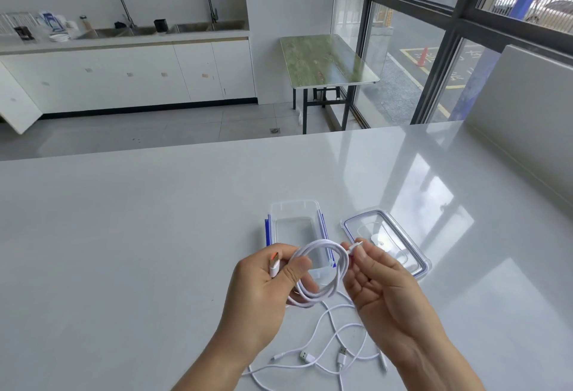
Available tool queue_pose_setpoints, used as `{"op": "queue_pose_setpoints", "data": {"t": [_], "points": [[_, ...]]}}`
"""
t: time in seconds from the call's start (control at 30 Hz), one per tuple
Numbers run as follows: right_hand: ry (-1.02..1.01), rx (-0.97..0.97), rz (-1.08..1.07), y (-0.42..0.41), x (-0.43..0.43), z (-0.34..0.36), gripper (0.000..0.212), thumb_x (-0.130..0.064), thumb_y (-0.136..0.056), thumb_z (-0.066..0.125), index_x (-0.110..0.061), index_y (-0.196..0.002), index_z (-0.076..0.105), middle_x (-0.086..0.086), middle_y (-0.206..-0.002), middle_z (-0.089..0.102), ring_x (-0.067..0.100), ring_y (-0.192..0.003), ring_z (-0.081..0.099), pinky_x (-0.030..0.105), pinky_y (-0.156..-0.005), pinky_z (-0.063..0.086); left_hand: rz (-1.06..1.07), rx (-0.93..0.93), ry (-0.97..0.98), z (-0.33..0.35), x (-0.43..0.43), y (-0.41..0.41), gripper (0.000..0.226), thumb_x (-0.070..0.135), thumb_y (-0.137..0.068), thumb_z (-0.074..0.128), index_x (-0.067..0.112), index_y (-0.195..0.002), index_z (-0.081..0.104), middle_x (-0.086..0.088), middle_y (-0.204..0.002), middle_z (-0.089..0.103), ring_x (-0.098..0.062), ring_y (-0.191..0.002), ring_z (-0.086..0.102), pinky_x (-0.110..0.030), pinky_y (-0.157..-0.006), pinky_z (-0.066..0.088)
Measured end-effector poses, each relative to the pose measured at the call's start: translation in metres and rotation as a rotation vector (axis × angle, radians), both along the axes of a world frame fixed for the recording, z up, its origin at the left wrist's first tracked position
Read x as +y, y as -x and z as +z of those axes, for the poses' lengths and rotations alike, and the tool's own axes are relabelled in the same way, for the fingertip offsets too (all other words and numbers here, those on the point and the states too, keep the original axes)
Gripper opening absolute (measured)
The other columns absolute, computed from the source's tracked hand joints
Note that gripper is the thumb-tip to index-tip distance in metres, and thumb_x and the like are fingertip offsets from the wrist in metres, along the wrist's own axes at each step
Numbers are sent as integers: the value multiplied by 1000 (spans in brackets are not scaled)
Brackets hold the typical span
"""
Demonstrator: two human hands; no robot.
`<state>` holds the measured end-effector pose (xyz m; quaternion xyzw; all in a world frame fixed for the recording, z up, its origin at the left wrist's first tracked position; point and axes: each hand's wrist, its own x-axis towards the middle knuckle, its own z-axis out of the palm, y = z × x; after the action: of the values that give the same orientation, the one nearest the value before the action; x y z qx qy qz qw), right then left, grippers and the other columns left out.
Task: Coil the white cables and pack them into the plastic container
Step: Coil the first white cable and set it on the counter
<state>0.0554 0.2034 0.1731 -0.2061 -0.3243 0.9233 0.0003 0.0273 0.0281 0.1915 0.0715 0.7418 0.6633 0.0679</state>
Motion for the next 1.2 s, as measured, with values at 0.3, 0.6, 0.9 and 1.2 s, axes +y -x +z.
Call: {"op": "queue_pose_setpoints", "data": {"t": [0.3, 0.6, 0.9, 1.2], "points": [[-307, 125, 76, 1, 11, -4, 24, -5, -70, 72, -9, -93, 68, 17, -92, 68, 25, -78, 65, 35, -66, 54, 60, -152, -55, -8, 10, 6, 18, 18, -91, 68, 12, -74, 70, -12, -60, 71, -21, -54, 63, -28, -57, 54], [-471, 151, 179, 9, 13, 1, 34, -29, -79, 71, -4, -102, 71, 21, -118, 70, 30, -105, 64, 45, -90, 52, -49, -209, -130, -9, 10, 13, 18, 16, -92, 65, 8, -76, 70, -10, -54, 61, -20, -51, 56, -21, -52, 50], [-1297, 359, 304, 15, 6, 24, 23, -46, -90, 62, -40, -110, 71, -18, -112, 69, 9, -112, 60, 25, -93, 47, -256, -95, 192, -10, 5, 19, 16, 29, -95, 62, 23, -81, 67, 4, -55, 62, -12, -54, 58, -20, -57, 45], [-1786, 598, 358, 25, -11, 44, 5, -24, -84, 80, -25, -88, 81, -7, -85, 67, 18, -94, 52, 25, -80, 44, -260, -80, 331, -9, 6, 21, 17, 24, -79, 50, 24, -63, 56, 6, -54, 61, -11, -53, 54, -26, -57, 45]]}}
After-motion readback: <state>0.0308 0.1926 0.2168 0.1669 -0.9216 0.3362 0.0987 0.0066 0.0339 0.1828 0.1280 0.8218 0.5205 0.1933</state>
